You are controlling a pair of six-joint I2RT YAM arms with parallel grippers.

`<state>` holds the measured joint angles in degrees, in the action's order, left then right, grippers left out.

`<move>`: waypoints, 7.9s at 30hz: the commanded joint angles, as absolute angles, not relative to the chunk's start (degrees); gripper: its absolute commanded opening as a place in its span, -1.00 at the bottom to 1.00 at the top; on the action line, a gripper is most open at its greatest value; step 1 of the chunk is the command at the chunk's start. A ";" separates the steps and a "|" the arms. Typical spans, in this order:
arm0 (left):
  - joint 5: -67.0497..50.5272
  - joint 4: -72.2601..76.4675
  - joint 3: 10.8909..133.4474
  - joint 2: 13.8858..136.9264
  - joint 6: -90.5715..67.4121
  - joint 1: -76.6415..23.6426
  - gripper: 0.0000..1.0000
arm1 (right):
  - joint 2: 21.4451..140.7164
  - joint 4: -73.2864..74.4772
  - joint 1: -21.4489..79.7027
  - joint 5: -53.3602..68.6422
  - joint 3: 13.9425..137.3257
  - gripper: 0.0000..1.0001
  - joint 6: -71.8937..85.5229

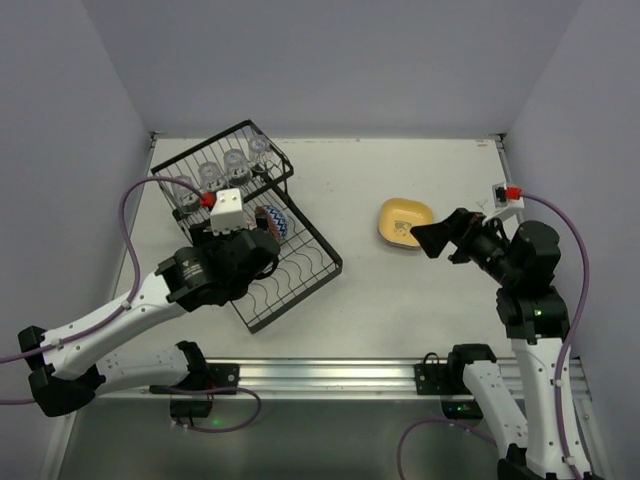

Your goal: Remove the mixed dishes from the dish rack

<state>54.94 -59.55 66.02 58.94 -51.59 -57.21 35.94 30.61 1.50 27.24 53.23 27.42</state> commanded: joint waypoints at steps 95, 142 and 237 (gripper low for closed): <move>42.98 13.09 18.90 56.25 -37.62 -34.37 -0.38 | 37.71 21.09 5.18 44.12 48.43 0.98 28.12; 36.03 40.08 9.76 47.37 -33.66 -32.26 -1.00 | 37.70 20.92 5.89 43.24 48.78 0.98 27.69; 35.33 -21.98 63.73 75.32 7.82 -92.55 -1.00 | 63.02 51.24 44.65 2.12 63.28 -0.85 25.75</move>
